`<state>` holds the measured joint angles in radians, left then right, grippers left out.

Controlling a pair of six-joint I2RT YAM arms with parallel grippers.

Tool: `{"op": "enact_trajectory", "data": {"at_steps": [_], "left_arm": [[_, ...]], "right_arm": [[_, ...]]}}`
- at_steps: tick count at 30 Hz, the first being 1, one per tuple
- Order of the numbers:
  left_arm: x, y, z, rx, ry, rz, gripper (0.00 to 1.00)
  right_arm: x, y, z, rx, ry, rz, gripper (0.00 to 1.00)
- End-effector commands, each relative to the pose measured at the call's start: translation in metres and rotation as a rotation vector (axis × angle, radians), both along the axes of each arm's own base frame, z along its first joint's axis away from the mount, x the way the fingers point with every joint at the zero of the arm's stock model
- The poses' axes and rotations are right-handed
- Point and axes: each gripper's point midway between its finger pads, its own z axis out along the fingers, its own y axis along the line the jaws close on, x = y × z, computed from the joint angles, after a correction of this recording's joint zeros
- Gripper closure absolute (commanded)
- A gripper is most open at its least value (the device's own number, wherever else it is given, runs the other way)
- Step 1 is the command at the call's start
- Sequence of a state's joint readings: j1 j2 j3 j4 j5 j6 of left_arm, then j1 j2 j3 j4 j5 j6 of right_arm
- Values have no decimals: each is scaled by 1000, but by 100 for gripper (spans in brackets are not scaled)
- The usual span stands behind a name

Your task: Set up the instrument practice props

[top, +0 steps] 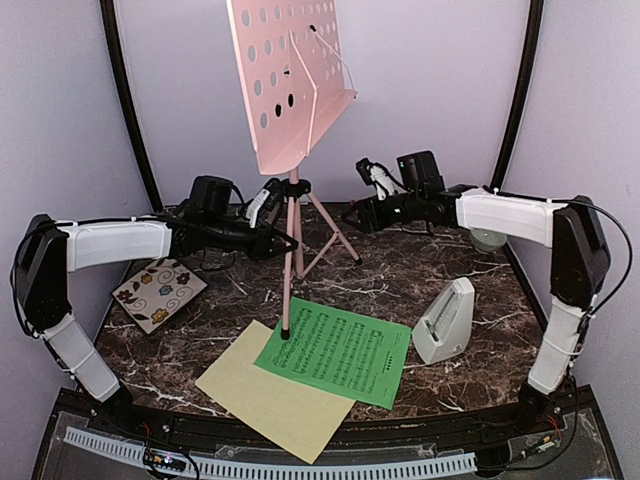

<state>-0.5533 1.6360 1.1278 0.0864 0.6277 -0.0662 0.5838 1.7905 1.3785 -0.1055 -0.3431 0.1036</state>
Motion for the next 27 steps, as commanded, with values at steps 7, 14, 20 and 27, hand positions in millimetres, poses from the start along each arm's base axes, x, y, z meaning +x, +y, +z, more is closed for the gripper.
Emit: {"op": "enact_trajectory", "data": {"at_steps": [7,14,20,27], "left_arm": [[2,17,30,-7,-105,48,59],[11,29,32,-17,-45,183,33],[13,33,36,-78,5,292,37],[-6,2,16,-36,76,275,37]], "right_arm": [[20,45,12,43,-57,225,31],[17,64,20,124,-53,295,30],[28,78,20,155,-51,316,39],[26,81,20,180,-39,327,50]]}}
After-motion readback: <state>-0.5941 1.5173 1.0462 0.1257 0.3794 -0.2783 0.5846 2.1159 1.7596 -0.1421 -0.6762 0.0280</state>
